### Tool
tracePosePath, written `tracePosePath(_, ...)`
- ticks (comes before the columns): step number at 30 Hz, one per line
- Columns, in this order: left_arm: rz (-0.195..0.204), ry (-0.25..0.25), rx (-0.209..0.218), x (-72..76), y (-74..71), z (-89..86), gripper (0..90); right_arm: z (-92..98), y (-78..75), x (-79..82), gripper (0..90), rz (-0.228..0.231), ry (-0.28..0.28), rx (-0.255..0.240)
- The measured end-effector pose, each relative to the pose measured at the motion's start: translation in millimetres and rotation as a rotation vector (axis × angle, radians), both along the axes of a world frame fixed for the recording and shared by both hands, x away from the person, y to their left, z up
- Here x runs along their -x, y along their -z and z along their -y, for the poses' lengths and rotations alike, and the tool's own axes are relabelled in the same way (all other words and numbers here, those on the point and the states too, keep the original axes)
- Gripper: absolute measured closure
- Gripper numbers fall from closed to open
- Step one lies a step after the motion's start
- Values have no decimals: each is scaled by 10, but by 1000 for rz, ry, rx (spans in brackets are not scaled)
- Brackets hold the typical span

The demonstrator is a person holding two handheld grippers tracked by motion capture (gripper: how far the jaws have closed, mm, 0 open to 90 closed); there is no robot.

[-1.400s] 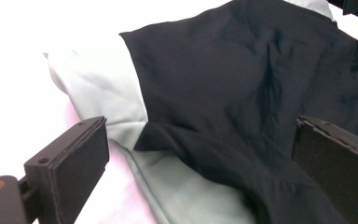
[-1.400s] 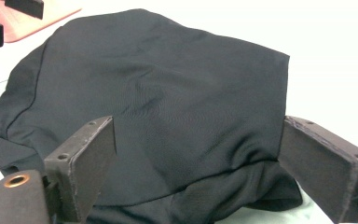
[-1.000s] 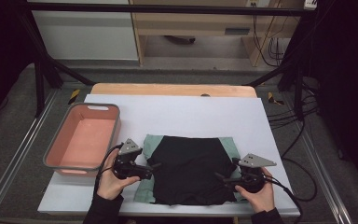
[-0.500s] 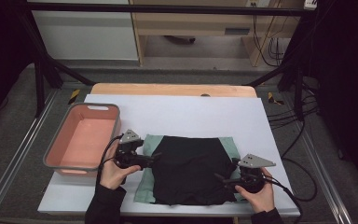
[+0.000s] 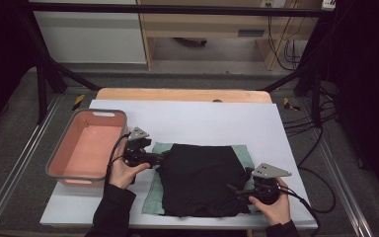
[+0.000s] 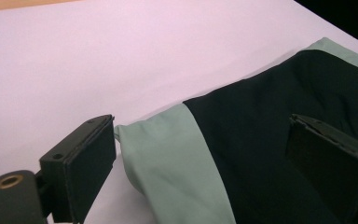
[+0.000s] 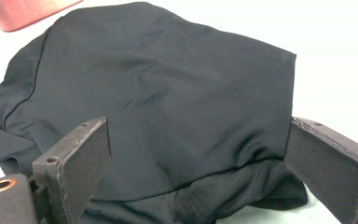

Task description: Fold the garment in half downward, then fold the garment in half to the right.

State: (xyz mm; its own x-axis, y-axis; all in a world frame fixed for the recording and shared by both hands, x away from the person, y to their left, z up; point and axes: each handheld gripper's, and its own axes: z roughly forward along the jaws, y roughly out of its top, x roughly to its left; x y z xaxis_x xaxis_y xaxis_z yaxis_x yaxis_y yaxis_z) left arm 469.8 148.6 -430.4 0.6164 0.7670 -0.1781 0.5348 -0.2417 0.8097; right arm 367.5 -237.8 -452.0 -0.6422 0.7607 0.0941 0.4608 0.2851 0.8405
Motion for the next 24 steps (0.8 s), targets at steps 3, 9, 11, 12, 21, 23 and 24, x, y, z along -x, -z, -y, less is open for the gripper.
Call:
tracePosePath(3, -4, -1, -3, -35, 11, 9, 84, -3, 2, 3, 78, -2, 0, 2)
tracePosePath(9, -14, -14, -26, -125, 37, 24, 92, -4, 6, 2, 76, -8, -3, 9)
tracePosePath(11, -17, -28, -25, -158, 47, 14, 111, -6, 9, 1, 76, -8, -6, 12)
tracePosePath(12, -16, -38, -32, -170, 54, 12, 118, -7, 9, 2, 76, -9, -7, 13)
tracePosePath(21, -45, -81, -76, -269, 146, -32, 203, -8, 10, 7, 78, -8, -12, 12)
tracePosePath(23, -48, -84, -86, -276, 155, -40, 222, -7, 9, 9, 78, -5, -13, 14)
tracePosePath(24, -46, -84, -90, -277, 158, -40, 239, -7, 8, 10, 78, -5, -13, 13)
